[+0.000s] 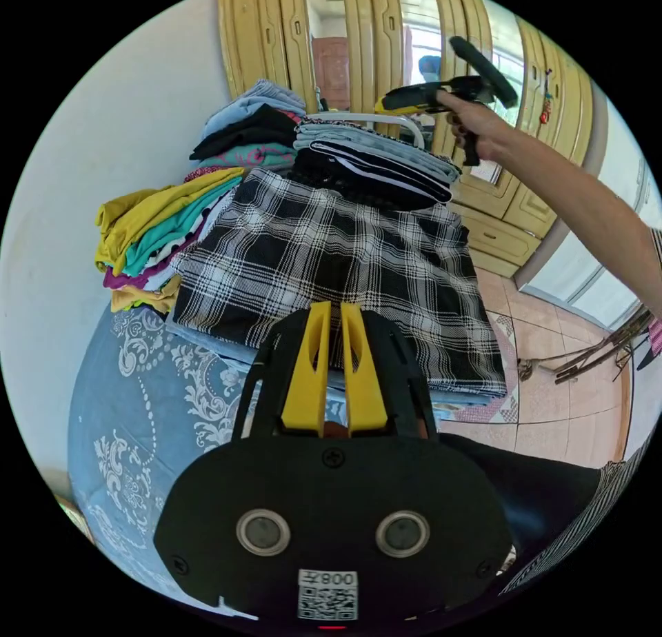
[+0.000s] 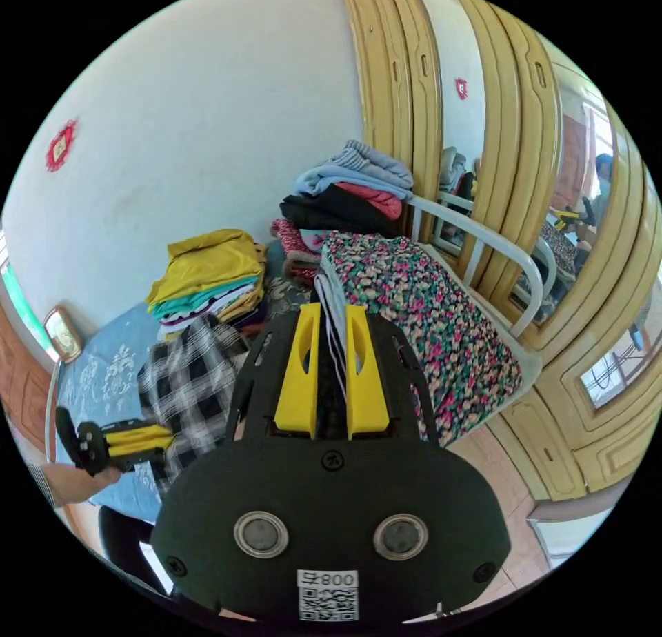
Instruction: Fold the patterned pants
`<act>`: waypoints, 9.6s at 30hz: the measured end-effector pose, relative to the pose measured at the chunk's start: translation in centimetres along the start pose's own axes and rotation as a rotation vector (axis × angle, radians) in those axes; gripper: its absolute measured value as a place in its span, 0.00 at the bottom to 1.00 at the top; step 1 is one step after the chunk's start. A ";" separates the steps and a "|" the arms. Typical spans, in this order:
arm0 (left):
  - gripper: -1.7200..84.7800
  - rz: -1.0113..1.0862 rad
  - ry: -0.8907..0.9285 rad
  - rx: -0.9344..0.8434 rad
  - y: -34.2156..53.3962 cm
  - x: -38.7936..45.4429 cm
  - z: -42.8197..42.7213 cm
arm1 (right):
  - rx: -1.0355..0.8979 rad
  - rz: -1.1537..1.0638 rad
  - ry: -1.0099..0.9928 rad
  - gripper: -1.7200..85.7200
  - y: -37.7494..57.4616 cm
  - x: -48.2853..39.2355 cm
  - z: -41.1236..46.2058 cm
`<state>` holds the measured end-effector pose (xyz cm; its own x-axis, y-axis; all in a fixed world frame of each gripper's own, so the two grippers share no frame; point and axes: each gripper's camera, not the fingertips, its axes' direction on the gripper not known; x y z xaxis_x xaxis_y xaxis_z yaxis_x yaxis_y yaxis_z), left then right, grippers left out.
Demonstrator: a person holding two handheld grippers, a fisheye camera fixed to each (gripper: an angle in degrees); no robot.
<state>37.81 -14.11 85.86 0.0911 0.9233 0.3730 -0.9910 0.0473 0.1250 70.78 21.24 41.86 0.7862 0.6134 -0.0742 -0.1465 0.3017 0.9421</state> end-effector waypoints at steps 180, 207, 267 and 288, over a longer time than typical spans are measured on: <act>0.12 -1.250 0.102 -0.301 63.1 -46.2 -99.9 | -0.960 0.355 -0.630 0.02 -10.5 -57.5 12.5; 0.11 -0.959 0.022 -0.544 52.1 -52.1 -92.8 | -0.932 0.458 -0.624 0.02 -11.4 -63.2 15.2; 0.08 -1.027 -0.358 -0.712 60.4 -33.5 -92.3 | -0.763 -0.212 -0.766 0.10 -0.5 -62.8 0.9; 0.10 -0.850 -0.101 -0.277 55.6 -35.8 -79.6 | -0.568 -1.619 -0.413 0.12 1.3 -85.2 -6.6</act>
<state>-28.31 -14.20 6.29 0.7995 0.4973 0.3369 -0.5720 0.8015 0.1743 -0.34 -25.84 47.28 0.4132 -0.7115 -0.5683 0.7612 0.6124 -0.2134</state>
